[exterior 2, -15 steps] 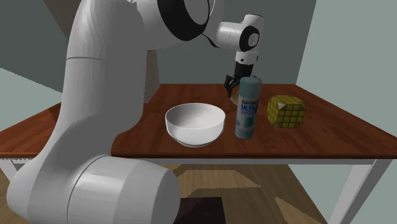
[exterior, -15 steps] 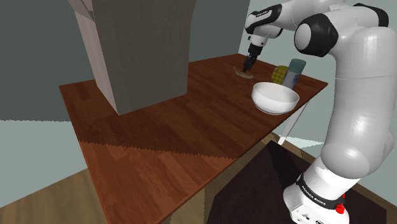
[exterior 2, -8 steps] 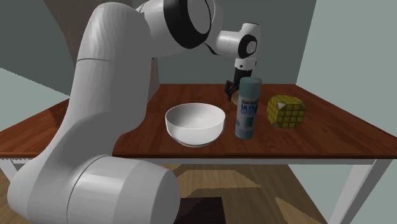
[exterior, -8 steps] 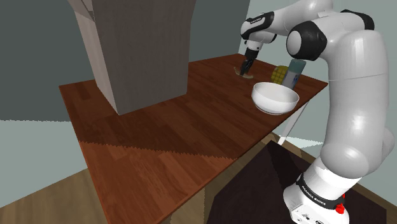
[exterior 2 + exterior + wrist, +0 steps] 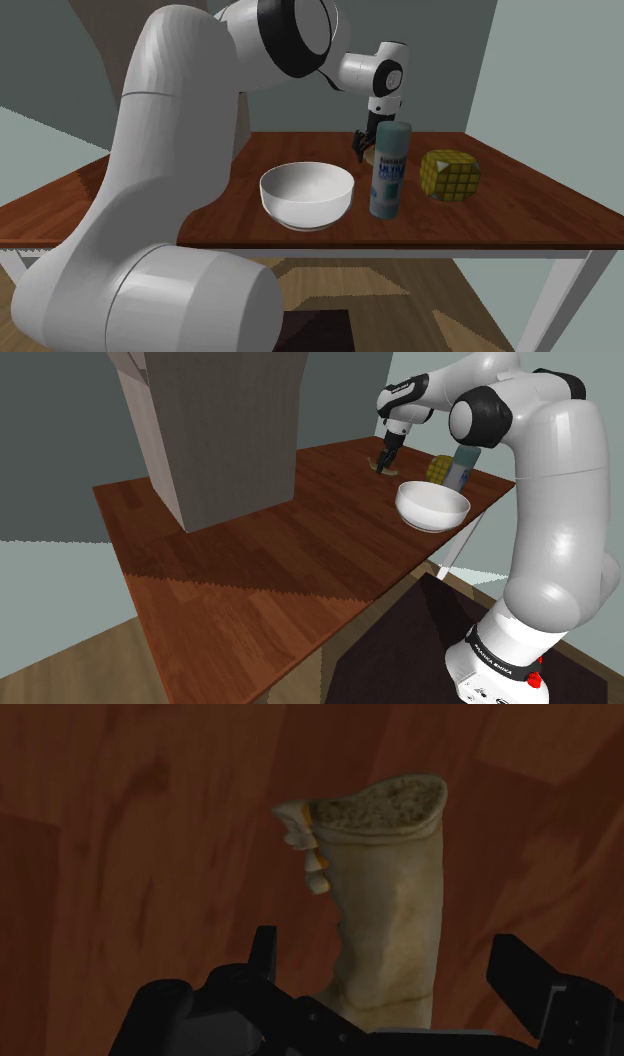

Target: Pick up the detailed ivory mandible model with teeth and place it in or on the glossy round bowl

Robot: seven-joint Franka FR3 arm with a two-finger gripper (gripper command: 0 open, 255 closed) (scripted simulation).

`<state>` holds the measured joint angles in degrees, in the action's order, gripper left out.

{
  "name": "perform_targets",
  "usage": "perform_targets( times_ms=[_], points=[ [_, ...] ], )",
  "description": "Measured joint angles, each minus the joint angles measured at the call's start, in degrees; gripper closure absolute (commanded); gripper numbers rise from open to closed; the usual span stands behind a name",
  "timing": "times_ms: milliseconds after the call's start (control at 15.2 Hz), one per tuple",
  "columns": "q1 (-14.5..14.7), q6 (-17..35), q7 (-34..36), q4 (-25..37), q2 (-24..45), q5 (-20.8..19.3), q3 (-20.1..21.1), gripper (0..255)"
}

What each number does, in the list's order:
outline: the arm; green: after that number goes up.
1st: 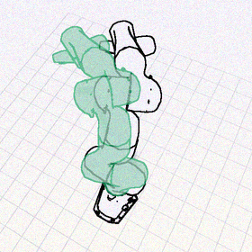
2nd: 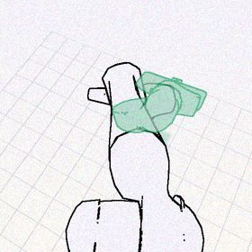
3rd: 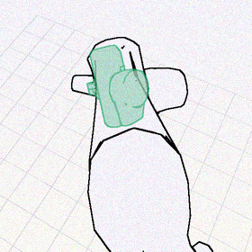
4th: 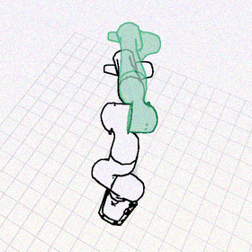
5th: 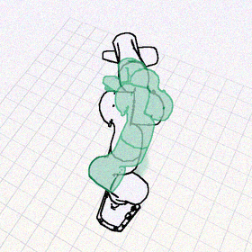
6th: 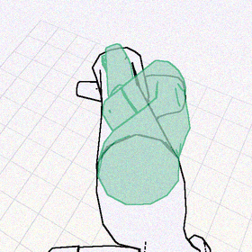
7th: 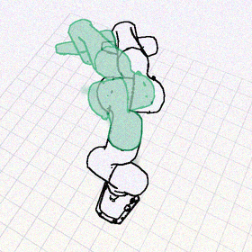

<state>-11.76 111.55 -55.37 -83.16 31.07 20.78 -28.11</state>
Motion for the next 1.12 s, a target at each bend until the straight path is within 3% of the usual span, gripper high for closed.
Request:
perform_targets(
  times_ms=[66,726,1122],
  points=[
    [0.0,0.0,0.0,0.0,0.0,0.0,0.0,255],
    [-0.01,0.07,0.14,0.23,-0.13,-0.05,-0.13,255],
    [-0.19,-3.33,0.71,2.78,-0.72,-0.59,-0.33,255]
  ],
)
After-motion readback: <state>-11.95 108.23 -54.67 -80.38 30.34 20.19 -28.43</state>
